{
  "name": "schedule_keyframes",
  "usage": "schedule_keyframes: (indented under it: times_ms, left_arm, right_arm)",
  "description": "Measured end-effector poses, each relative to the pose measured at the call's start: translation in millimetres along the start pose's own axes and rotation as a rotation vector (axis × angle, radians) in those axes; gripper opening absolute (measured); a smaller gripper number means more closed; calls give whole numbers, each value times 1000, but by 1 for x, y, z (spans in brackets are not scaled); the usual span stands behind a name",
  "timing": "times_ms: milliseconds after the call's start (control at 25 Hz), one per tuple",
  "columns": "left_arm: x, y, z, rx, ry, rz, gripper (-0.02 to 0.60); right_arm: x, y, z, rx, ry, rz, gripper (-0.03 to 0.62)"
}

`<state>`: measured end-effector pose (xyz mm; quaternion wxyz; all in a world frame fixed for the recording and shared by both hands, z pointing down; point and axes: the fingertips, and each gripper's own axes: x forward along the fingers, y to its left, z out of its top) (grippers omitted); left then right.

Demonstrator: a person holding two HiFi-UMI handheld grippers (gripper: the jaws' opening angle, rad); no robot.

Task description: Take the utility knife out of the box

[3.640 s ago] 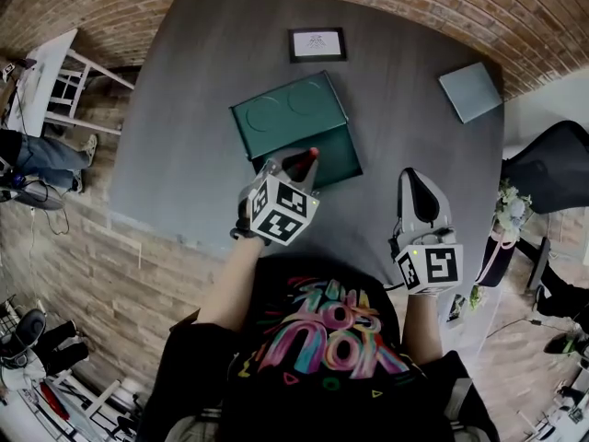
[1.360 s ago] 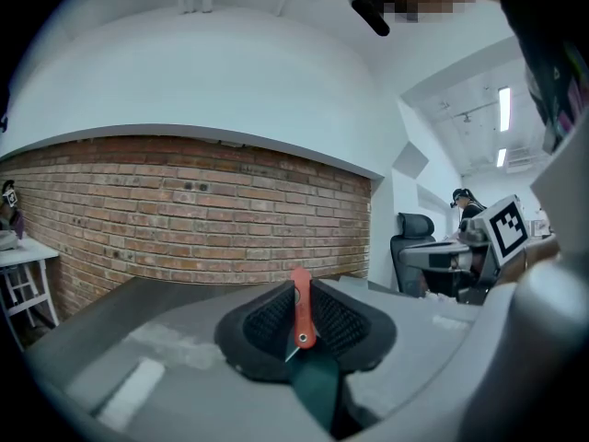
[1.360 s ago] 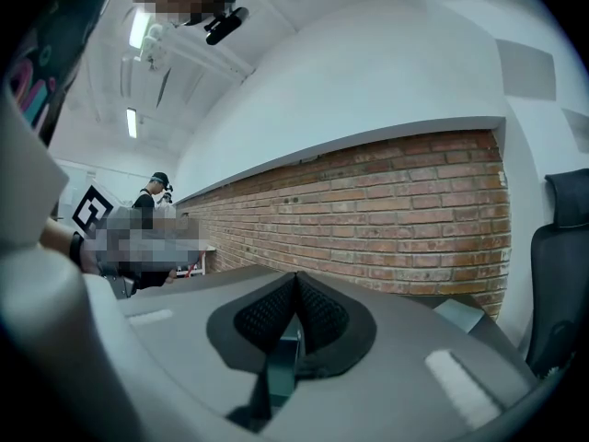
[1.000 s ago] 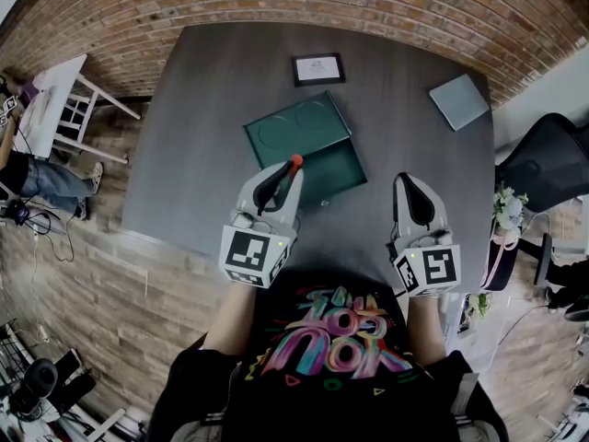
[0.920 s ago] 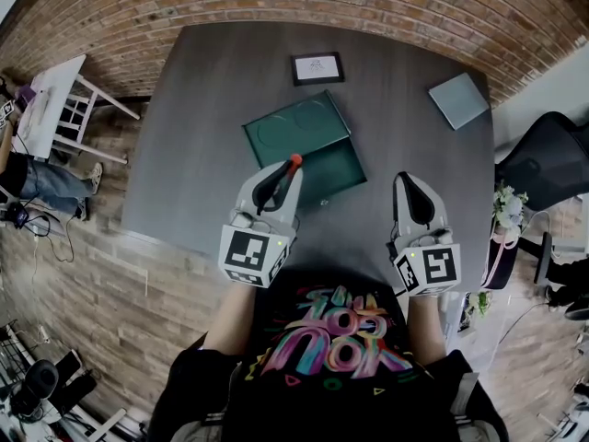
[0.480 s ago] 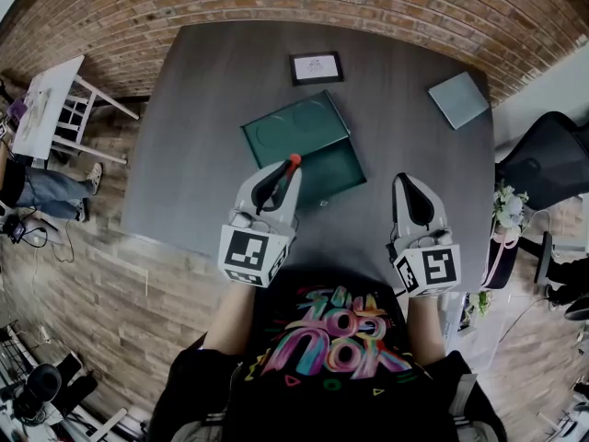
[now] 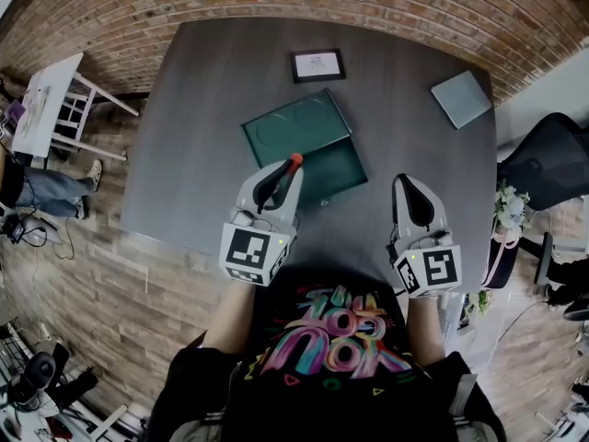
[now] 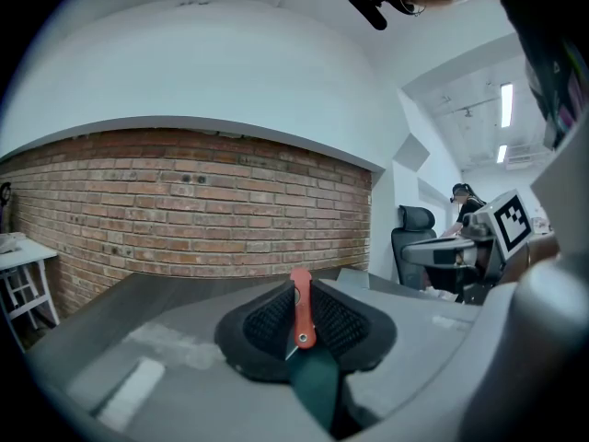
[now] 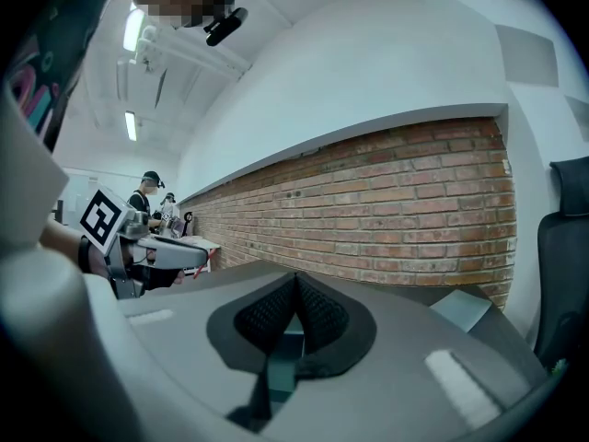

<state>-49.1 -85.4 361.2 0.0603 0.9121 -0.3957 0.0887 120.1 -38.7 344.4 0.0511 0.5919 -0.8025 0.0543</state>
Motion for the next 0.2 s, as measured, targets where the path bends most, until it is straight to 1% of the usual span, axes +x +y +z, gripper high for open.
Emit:
schedule_keyframes:
  times_ms: [200]
  left_arm:
    - [3,3,-4,-9,18,12,54]
  right_arm:
    - [3,-3,-3,7,6,-3,-2]
